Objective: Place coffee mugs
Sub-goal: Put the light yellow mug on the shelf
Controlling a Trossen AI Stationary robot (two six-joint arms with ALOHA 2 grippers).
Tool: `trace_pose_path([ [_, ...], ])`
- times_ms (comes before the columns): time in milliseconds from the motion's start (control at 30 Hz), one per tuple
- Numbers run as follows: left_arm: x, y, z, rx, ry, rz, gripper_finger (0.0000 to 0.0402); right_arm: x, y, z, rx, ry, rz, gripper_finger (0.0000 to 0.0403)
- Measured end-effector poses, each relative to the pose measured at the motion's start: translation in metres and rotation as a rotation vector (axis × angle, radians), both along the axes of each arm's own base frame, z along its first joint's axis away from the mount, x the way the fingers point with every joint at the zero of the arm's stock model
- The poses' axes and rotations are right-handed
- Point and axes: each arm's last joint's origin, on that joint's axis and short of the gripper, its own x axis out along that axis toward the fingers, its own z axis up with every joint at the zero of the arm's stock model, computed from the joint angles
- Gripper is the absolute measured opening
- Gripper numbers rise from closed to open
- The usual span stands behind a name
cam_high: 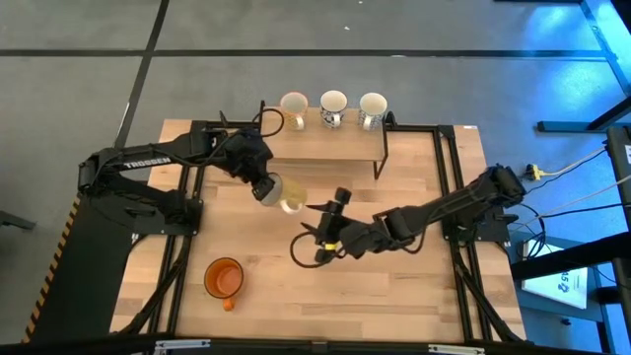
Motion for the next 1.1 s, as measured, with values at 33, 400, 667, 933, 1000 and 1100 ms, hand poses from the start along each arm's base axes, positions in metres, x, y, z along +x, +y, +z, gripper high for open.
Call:
trace_pose_path([
  [33, 0.0, 0.0, 0.0, 0.006, -0.001, 0.005, 0.0019, 0.002, 0.0, -0.004, -0.016, 0.013, 0.003, 0.0193],
  [400, 0.001, 0.002, 0.001, 0.015, -0.015, 0.082, 0.0019, 0.028, -0.007, -0.032, -0.07, -0.036, -0.157, 0.0193],
  [667, 0.002, 0.003, 0.002, 0.007, -0.026, 0.104, 0.0019, 0.04, -0.026, -0.043, -0.078, -0.058, -0.239, 0.0187],
  [933, 0.002, 0.003, 0.002, 0.007, -0.032, 0.106, 0.0019, 0.043, -0.029, -0.045, -0.123, -0.011, -0.187, 0.0071],
  [1000, 0.002, 0.003, 0.002, -0.001, -0.031, 0.11, 0.0019, 0.043, -0.028, -0.046, -0.127, 0.004, -0.16, 0.0033],
  [1100, 0.002, 0.003, 0.002, 0.001, -0.033, 0.114, 0.0019, 0.043, -0.029, -0.046, -0.127, 0.005, -0.16, 0.0029],
])
